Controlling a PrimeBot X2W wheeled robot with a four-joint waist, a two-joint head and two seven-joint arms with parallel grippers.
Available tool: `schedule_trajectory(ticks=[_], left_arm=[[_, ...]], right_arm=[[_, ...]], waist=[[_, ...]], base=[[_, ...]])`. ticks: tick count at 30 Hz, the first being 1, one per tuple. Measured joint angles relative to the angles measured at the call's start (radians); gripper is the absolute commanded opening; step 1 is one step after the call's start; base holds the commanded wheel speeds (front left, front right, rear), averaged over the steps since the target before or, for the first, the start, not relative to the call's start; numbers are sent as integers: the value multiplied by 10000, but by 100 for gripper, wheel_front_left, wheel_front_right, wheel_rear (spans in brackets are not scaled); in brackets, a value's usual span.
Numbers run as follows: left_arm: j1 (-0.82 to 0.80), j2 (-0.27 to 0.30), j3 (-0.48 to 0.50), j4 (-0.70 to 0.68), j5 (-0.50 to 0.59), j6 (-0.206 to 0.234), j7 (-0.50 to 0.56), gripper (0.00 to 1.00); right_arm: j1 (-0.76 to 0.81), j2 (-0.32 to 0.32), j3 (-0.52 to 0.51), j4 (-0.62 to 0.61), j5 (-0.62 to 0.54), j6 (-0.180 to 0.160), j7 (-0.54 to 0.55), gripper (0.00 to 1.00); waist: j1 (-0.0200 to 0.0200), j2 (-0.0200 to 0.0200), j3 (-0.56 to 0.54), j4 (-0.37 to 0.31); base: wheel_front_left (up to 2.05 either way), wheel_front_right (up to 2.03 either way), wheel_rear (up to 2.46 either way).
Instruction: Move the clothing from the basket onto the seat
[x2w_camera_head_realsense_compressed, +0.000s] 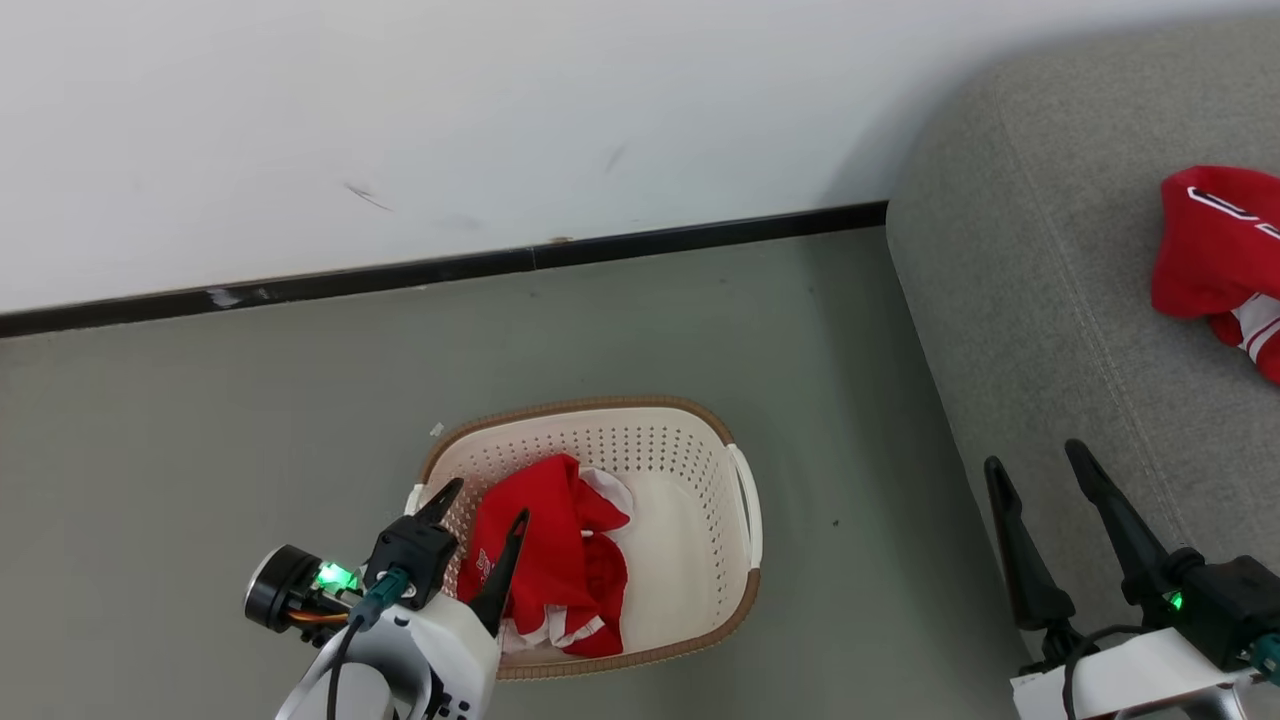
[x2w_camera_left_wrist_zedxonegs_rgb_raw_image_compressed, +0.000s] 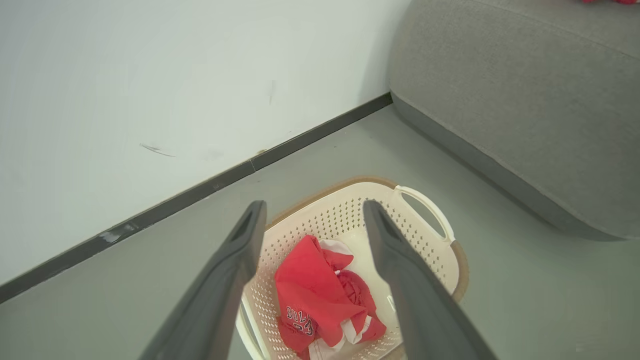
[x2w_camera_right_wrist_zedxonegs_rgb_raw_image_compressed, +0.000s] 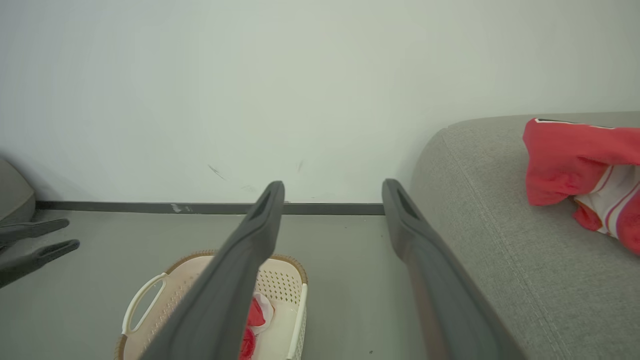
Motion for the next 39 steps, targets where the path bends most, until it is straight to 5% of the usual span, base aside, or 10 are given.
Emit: schedule_trajectory(ticks=[26,39], left_arm=[[-2632,-67,-675,2610,1120,-253,462,100],[-3740,245,-637,3382,1827,541,303,100]], right_arm=[[-575,100,36,-1329,-92,0,25,100],[-1430,113,382,-1394,117,0,-33,100]], waist=[[0,0,2941,-1198],[0,0,4374,-1829]], base=[[0,0,0],[0,0,0]])
